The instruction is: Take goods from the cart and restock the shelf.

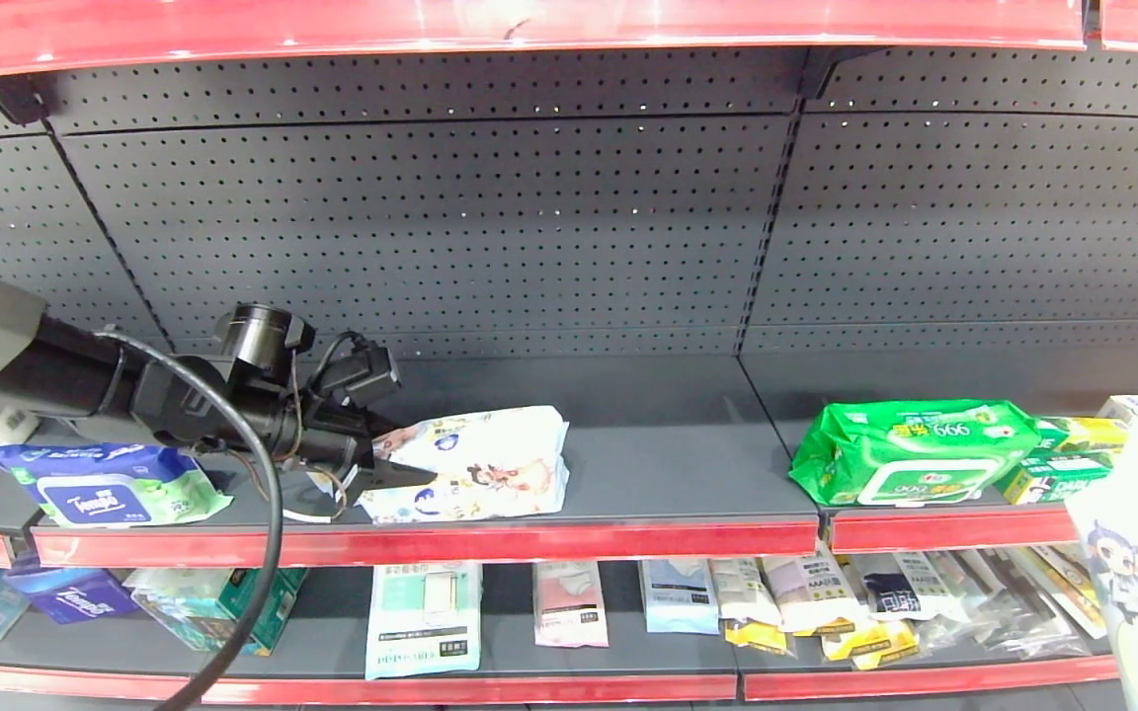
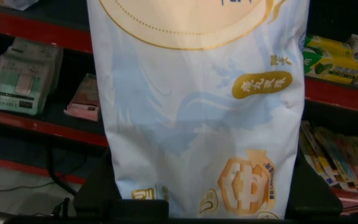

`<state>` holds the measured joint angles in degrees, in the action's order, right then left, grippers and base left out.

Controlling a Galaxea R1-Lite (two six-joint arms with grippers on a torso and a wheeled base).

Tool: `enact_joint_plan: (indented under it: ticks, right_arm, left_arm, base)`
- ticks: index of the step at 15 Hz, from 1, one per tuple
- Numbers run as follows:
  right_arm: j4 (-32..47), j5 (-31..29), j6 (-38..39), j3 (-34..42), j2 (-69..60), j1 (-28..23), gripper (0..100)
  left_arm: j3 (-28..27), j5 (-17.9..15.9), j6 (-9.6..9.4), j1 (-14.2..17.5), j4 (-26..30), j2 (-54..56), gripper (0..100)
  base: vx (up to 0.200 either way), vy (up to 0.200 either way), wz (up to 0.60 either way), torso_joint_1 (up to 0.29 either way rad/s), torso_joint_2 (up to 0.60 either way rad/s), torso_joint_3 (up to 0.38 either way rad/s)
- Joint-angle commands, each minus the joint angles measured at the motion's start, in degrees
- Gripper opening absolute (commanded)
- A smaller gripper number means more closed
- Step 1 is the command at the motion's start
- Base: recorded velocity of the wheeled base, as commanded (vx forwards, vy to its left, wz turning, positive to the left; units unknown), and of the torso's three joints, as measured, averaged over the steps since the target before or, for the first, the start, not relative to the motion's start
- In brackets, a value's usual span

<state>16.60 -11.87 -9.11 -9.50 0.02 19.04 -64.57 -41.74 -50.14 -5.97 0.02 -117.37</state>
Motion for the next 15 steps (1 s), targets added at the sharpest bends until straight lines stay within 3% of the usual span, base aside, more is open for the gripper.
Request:
enact_joint_plan:
  ticks: [1, 7, 15]
  right_arm:
    - [0.01, 0.01, -0.03, 0.0, -0.02, 0.03, 0]
    - [0.01, 0.01, -0.03, 0.0, -0.02, 0.03, 0]
    - [0.01, 0.01, -0.03, 0.0, -0.02, 0.03, 0]
  left_arm:
    - [0.68, -0.01, -0.05, 0.08, -0.02, 0.65, 0]
    - [1.38, -2.12, -0.13, 0.0, -0.11, 0.56, 0]
    - [1.38, -1.59, -0.31, 0.0, -0.2, 0.21, 0]
  base:
    - [0.0, 0.0, 0.0, 0.0, 0.0, 0.0]
    - [0.0, 0.0, 0.0, 0.0, 0.0, 0.0]
    - [0.0, 0.0, 0.0, 0.0, 0.0, 0.0]
